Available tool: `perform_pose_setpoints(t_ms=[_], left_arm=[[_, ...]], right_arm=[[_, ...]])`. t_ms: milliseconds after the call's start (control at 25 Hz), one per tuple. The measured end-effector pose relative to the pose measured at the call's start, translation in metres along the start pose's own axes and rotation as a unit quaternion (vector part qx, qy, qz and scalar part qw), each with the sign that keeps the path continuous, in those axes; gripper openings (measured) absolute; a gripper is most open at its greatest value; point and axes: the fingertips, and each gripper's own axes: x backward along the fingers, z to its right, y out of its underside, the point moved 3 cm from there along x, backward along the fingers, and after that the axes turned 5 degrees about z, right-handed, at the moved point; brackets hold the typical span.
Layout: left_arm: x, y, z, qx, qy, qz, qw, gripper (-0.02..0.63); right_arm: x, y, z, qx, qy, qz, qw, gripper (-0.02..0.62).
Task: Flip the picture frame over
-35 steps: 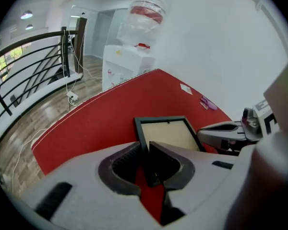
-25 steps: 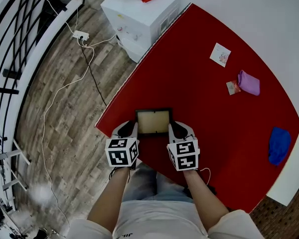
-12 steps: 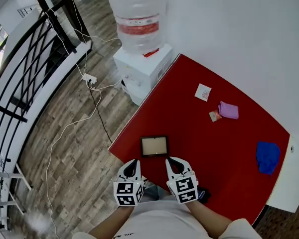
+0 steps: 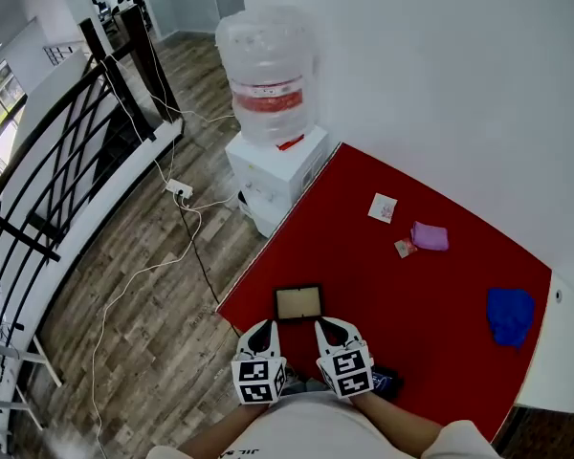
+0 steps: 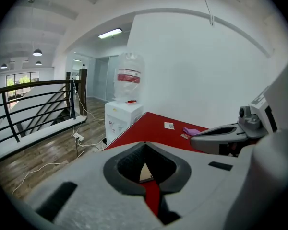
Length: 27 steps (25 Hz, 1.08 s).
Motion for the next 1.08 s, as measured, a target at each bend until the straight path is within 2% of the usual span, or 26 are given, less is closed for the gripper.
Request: perform_pose_setpoints(t_ms=[160, 1080], left_arm=[[0.001, 0.000, 0.000, 0.002, -0.001, -0.005, 1.0000, 0.005], [0.010, 0.007, 0.000, 0.005, 0.001, -0.013, 0.9999, 0.005]], right_arm=[[0.003, -0.004, 0.000, 0.014, 0.004, 0.003, 1.000, 0.005], [0.008, 0.007, -0.002, 0.004, 0.007, -0.010, 1.000, 0.005]])
